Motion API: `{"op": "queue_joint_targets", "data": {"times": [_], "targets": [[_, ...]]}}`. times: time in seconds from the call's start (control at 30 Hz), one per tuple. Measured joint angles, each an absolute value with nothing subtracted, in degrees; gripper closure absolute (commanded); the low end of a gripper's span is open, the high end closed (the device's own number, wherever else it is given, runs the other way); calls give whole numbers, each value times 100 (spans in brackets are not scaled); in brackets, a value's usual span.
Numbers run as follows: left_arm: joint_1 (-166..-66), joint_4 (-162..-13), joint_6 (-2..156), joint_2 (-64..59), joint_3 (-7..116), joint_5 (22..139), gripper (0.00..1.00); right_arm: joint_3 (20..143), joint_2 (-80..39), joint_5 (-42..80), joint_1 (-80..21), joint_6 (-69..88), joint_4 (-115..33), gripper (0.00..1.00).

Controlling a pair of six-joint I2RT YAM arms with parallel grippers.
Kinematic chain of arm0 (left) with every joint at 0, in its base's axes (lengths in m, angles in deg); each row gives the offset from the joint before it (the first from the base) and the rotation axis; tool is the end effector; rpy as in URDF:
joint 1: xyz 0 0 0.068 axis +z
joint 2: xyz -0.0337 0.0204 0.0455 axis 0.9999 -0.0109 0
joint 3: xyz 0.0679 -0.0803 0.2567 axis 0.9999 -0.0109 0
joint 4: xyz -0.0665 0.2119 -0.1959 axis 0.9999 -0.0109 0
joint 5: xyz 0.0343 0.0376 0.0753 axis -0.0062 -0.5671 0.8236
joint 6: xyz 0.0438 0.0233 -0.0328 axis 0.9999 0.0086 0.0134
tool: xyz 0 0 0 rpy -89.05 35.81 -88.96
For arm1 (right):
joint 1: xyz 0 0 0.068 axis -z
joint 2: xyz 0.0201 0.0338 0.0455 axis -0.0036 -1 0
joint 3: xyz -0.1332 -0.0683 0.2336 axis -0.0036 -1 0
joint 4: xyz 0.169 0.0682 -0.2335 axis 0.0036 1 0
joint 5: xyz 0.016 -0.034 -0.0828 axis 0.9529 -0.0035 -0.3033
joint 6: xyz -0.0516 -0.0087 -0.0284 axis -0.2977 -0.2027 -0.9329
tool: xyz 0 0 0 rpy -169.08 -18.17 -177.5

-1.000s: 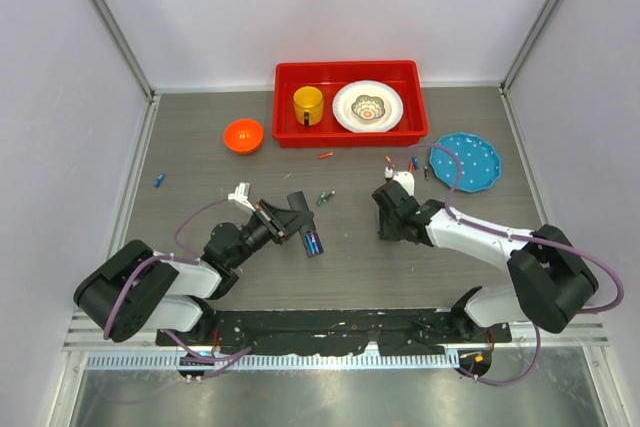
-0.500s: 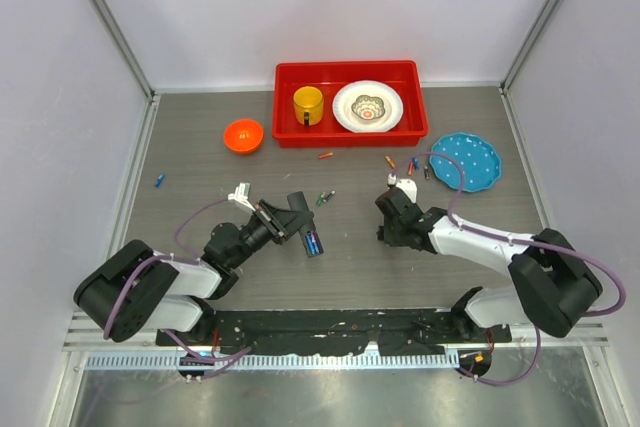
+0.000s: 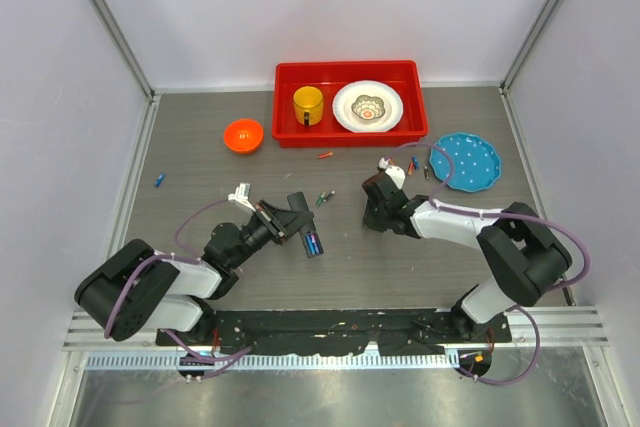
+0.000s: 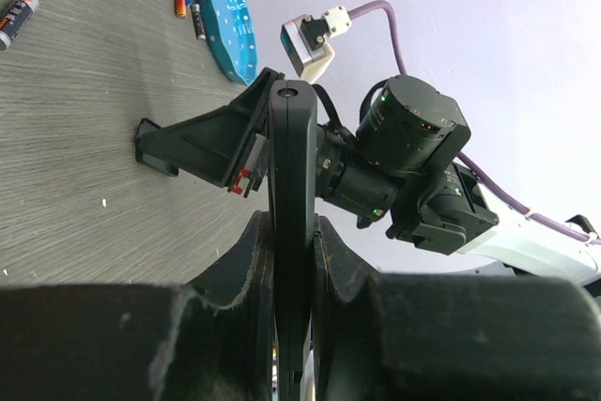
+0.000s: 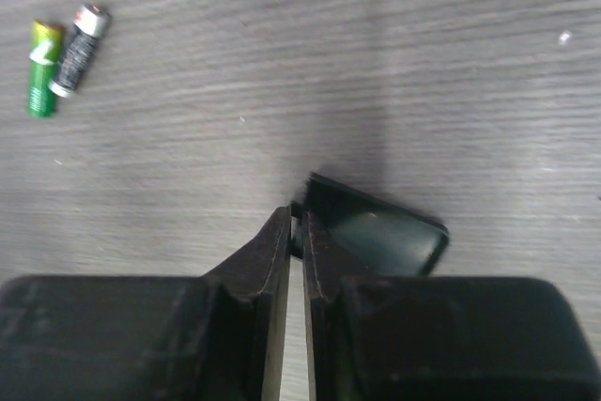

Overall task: Load the batteries into the remote control
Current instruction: Adjust the battery cover at the center of the board.

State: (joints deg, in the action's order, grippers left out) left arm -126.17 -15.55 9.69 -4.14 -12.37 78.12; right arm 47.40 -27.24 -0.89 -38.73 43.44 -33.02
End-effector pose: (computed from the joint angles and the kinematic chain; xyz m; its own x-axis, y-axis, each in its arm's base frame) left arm 0.1736 -0.1397 0.1325 -0.7150 -0.6705 -0.1977 0.1740 0.1033 -0.9793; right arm 0.2526 0.1889 0.1261 -0.8140 0.1671 -0.5563 0.0315 0.9690 0.2450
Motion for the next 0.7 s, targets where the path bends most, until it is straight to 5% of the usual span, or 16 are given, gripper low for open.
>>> {"op": "queue_joint_targets", "data": {"times": [0.17, 0.4, 0.5, 0.53, 0.63, 0.7], "targets": [[-12617, -1558, 973, -399, -1237, 7814, 100, 4735, -2831, 132, -3840, 4701, -3750, 50], [-12617, -1553, 1063, -187, -1233, 7814, 100, 4740, -2363, 160, -3805, 4226, -3645, 43], [-12617, -1553, 1109, -170, -1215, 7814, 100, 4740, -2166, 84, -3650, 4004, -3560, 56], [-12619, -1551, 1115, -170, -1213, 7814, 100, 4740, -2155, 29, -3547, 3955, -3558, 69], [-12617, -1553, 1120, -170, -1213, 7812, 100, 4740, -2197, -95, -3244, 3829, -3507, 86], [-12617, -1553, 1120, -170, -1213, 7812, 100, 4757, -2357, -213, -3045, 3767, -3503, 92]]}}
